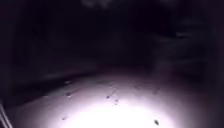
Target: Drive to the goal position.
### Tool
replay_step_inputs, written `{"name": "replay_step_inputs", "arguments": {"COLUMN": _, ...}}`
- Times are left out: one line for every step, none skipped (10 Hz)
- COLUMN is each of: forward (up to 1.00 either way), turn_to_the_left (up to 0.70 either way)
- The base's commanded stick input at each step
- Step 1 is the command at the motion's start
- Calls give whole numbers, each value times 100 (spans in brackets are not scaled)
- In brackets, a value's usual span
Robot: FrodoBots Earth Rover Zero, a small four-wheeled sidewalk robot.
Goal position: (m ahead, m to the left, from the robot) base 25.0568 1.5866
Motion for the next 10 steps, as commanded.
{"name": "replay_step_inputs", "arguments": {"forward": 100, "turn_to_the_left": 0}}
{"name": "replay_step_inputs", "arguments": {"forward": 100, "turn_to_the_left": 0}}
{"name": "replay_step_inputs", "arguments": {"forward": 100, "turn_to_the_left": -27}}
{"name": "replay_step_inputs", "arguments": {"forward": 100, "turn_to_the_left": -15}}
{"name": "replay_step_inputs", "arguments": {"forward": 100, "turn_to_the_left": 0}}
{"name": "replay_step_inputs", "arguments": {"forward": 100, "turn_to_the_left": 0}}
{"name": "replay_step_inputs", "arguments": {"forward": 100, "turn_to_the_left": 0}}
{"name": "replay_step_inputs", "arguments": {"forward": 100, "turn_to_the_left": 0}}
{"name": "replay_step_inputs", "arguments": {"forward": 100, "turn_to_the_left": 0}}
{"name": "replay_step_inputs", "arguments": {"forward": 100, "turn_to_the_left": 0}}
